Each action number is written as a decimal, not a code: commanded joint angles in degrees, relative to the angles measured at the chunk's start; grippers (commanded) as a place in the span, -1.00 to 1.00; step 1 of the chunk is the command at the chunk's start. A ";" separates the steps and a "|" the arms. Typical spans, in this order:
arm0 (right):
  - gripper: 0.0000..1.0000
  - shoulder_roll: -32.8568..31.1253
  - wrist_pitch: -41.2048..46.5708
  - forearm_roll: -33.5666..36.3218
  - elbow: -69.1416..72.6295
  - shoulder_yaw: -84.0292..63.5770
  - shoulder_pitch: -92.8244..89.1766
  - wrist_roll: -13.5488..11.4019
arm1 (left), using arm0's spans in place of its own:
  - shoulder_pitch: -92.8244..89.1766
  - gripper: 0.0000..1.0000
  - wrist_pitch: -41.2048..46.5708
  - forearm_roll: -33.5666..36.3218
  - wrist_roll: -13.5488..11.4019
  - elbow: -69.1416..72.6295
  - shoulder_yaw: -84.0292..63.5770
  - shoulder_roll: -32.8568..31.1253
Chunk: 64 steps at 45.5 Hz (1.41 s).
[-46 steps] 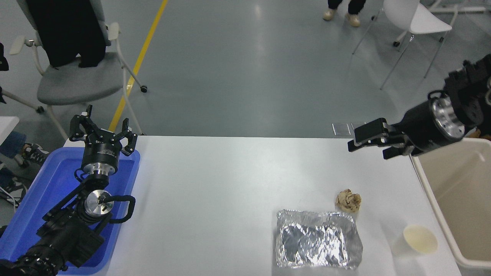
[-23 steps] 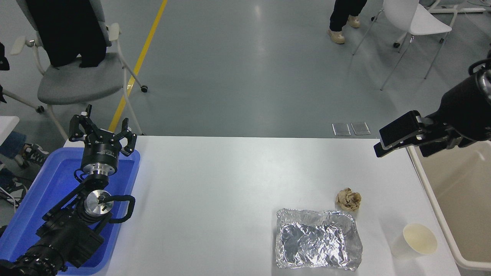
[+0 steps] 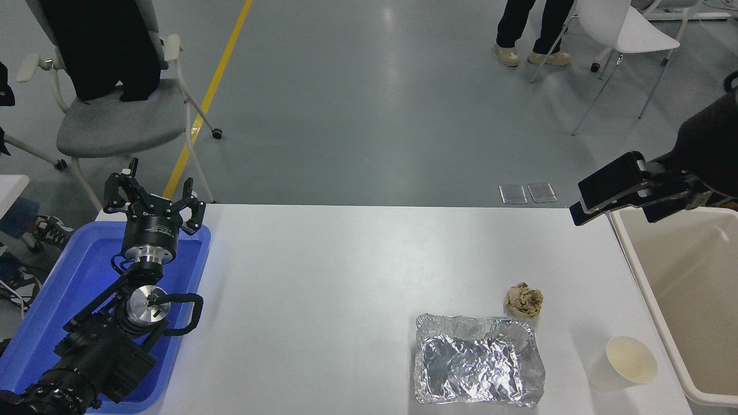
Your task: Pick up paper cup place in dustbin
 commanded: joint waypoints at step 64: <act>1.00 -23.67 -24.63 -42.22 -23.75 41.53 -83.13 0.52 | 0.00 0.98 0.00 -0.09 -0.08 0.00 0.00 0.00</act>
